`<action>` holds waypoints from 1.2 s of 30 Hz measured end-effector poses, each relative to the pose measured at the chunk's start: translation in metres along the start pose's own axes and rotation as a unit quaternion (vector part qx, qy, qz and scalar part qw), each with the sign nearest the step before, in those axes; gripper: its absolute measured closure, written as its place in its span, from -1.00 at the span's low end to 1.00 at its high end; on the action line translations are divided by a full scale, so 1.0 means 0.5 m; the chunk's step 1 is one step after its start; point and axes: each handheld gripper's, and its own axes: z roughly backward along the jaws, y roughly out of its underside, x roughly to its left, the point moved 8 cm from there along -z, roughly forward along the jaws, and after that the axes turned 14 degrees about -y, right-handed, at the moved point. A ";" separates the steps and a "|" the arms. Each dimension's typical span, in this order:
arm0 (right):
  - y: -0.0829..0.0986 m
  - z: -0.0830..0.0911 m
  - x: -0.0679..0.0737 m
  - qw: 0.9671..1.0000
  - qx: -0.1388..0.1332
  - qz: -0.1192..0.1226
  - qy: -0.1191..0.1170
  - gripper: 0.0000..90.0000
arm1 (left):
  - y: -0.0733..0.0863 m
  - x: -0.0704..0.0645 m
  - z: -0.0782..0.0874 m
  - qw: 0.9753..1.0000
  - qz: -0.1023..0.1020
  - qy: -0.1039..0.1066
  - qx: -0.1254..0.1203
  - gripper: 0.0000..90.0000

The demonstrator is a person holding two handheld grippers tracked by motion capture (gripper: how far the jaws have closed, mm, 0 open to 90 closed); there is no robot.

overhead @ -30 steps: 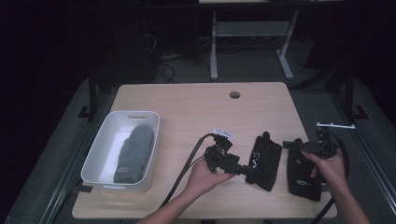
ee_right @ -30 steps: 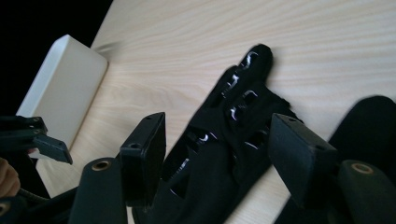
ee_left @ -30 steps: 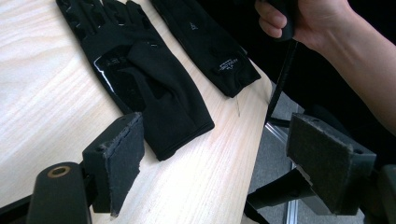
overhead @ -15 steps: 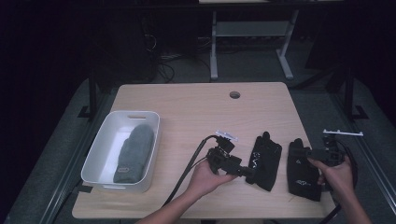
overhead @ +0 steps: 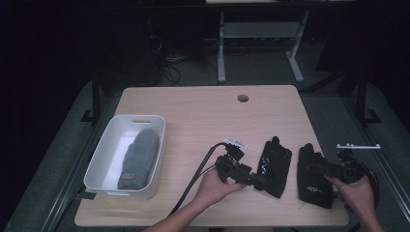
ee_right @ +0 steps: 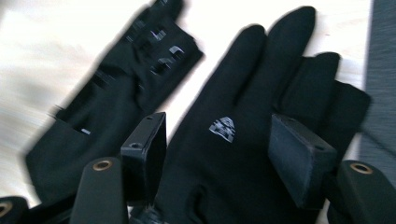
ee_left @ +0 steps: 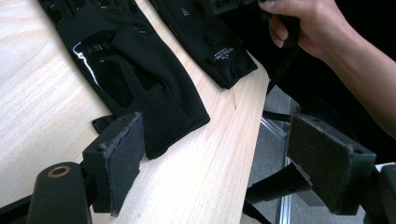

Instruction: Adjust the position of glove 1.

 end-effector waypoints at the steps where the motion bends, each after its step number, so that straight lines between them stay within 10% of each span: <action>1: 0.003 -0.002 0.001 1.000 0.007 0.001 0.011 -0.16 | 0.000 0.000 0.001 1.000 0.001 0.000 0.000 -0.57; 12: 0.033 -0.031 -0.004 0.985 0.064 0.101 0.126 0.10 | 0.006 0.006 0.003 1.000 0.004 -0.003 0.000 -0.56; 19: 0.034 -0.035 0.009 0.987 0.063 0.097 0.108 0.64 | 0.008 0.006 0.005 1.000 0.004 -0.005 0.000 -0.56; 36: -0.023 0.009 0.072 0.997 0.013 0.049 0.056 0.68 | 0.006 0.009 0.018 1.000 0.003 -0.010 -0.007 -0.56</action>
